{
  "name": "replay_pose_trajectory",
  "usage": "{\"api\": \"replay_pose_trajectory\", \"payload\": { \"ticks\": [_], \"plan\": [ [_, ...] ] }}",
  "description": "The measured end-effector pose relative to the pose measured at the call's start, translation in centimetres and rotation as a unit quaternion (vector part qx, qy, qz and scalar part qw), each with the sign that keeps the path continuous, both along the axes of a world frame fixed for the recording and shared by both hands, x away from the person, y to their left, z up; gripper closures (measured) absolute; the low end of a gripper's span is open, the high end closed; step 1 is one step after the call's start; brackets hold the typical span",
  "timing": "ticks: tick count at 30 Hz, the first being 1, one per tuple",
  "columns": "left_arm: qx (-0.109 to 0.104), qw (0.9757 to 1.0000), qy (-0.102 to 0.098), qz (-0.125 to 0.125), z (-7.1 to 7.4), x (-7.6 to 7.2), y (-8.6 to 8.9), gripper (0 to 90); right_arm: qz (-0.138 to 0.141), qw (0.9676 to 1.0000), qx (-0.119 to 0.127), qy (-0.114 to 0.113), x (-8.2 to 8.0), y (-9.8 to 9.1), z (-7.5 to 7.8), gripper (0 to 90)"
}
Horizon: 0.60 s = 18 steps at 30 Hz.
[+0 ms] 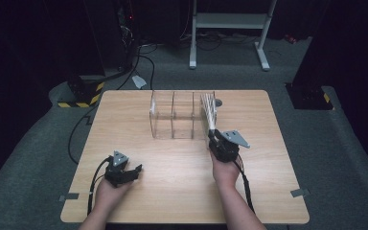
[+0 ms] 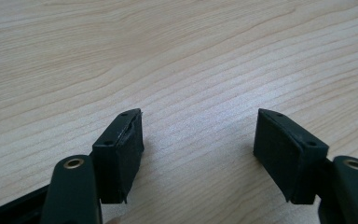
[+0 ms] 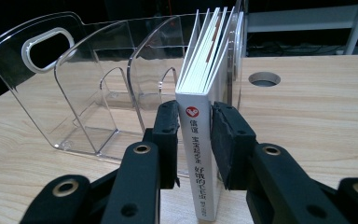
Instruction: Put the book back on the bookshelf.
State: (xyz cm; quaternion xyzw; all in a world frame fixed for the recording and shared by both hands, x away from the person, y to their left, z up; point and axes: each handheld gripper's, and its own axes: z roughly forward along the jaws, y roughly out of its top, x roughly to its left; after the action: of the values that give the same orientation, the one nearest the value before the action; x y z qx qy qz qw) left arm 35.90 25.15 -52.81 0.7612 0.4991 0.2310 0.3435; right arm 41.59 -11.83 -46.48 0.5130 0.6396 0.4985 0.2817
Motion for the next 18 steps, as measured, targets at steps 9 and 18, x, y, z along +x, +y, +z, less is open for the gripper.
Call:
{"api": "replay_pose_trajectory", "payload": {
  "ticks": [9,18],
  "plan": [
    [-0.001,1.0000,0.000,0.000,0.00,0.00,-0.01,32.9,-0.003,1.0000,0.000,0.000,0.02,0.08,-0.02,71.2],
    [-0.001,1.0000,0.000,0.000,0.00,0.00,0.00,32.9,0.028,0.9994,-0.019,-0.002,-0.70,-0.13,0.27,43.1]
  ]
}}
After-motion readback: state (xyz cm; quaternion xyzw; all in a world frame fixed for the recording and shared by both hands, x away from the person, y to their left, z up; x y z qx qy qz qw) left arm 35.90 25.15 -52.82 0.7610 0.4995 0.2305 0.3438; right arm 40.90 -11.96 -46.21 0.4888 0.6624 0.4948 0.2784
